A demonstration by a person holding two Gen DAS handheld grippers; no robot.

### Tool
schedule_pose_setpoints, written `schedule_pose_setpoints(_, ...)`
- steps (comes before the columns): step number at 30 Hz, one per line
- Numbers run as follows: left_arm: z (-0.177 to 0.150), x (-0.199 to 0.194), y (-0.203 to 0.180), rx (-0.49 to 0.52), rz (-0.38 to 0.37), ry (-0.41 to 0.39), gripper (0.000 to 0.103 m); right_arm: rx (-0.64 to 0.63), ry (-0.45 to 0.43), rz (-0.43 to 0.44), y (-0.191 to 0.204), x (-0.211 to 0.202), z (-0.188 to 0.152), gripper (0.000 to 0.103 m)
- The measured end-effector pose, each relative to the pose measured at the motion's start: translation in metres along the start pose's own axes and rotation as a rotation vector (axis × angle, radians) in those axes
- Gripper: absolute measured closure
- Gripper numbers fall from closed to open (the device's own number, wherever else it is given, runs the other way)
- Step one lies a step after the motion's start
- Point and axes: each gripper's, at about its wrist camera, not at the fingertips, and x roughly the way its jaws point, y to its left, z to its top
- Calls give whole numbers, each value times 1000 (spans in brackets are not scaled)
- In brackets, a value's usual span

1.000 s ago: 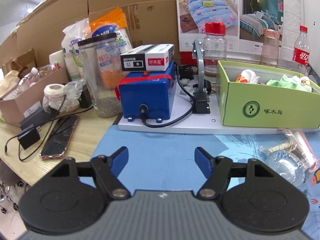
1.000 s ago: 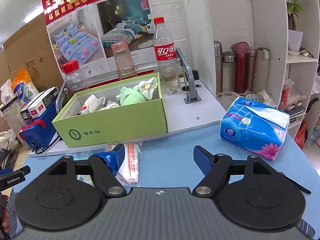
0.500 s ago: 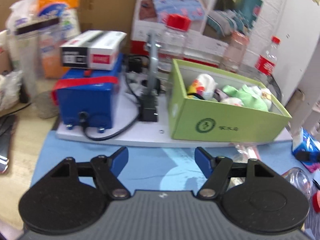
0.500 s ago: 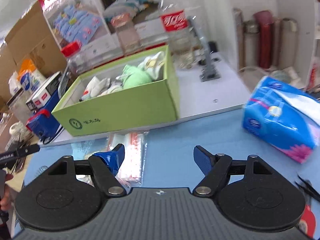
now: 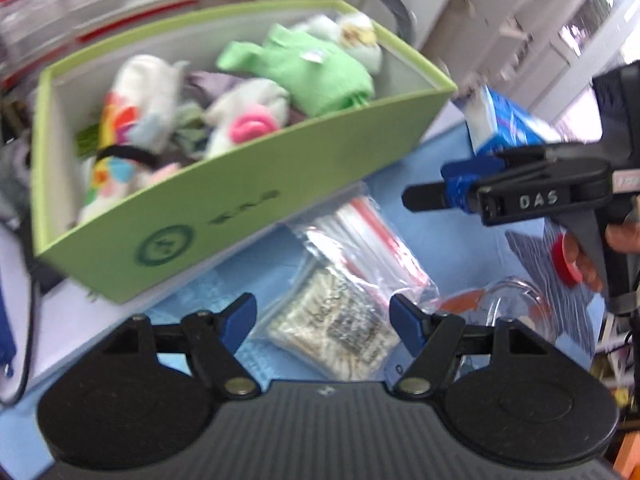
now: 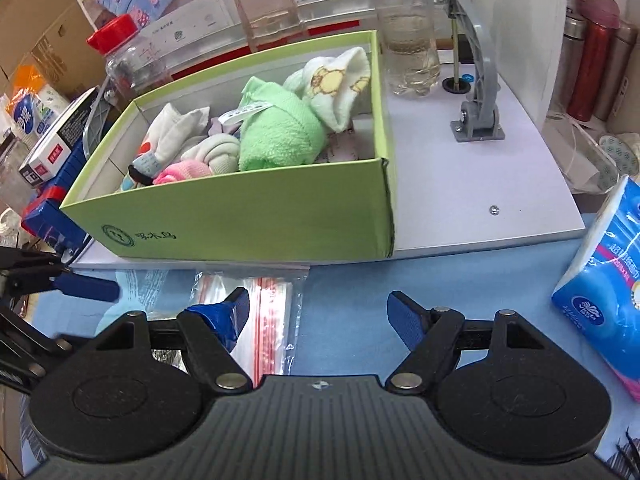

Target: Organize soft objects

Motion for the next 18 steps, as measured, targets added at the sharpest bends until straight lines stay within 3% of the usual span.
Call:
schedule_pose_setpoints(6,27,32,1,19,-68,120,30,14,-20,-10,-7,-5,1,41)
schedule_pose_setpoints(9,30,39,7,21,-16,157,30,21,-16,-12,-8,-5,-1,41)
schedule_pose_setpoints(11,27,41,15,-3,-27,176,30,32,-14,-7,-9,-3,0,41)
schedule_pose_setpoints(14,23,38,24,-15,-8,170,29,26,-6,-19,-5,0,2,41)
schedule_pose_setpoints(18,13,25,37,-28,74,147,28,-1,22,-1,7,4,3,41)
